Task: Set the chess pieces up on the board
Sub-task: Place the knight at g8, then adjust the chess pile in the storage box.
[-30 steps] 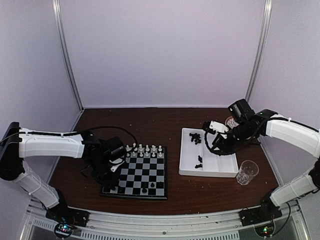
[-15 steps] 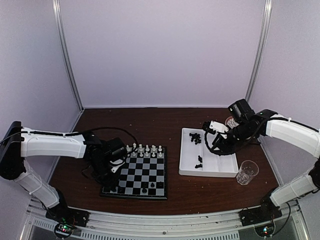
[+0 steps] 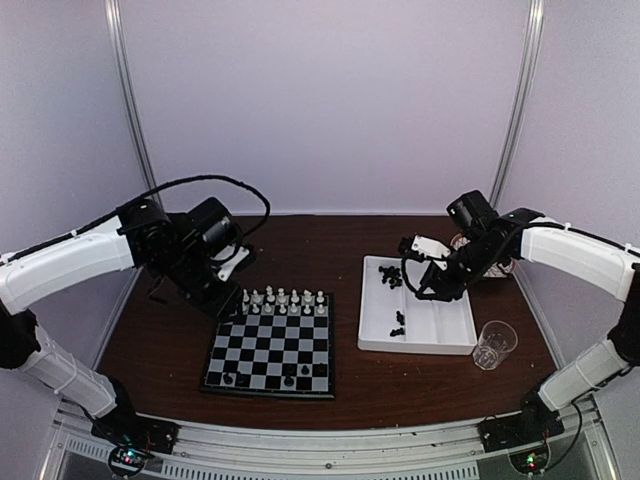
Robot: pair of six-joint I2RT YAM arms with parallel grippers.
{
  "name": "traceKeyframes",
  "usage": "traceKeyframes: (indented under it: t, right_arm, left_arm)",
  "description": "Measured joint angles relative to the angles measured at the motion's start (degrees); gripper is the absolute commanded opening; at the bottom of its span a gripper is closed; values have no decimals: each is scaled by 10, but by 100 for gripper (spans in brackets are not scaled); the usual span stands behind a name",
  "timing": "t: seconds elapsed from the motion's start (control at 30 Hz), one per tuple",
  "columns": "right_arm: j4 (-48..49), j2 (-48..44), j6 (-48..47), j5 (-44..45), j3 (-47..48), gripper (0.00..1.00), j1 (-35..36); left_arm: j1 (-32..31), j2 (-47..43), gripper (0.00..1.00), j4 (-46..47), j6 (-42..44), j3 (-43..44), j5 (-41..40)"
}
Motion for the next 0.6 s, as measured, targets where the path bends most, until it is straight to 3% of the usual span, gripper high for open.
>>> traceKeyframes:
  t: [0.27,0.4,0.6]
  right_arm:
    - [-26,128,12,29,103,28,1]
    - [-63,205,15,54,163,27,12]
    - [-106,278,19,95,199,30,47]
  left_arm:
    - [80,57,46,89,109,83,-21]
    - [93,85,47,190,147,84,-2]
    - [104,92,47,271,172,47,28]
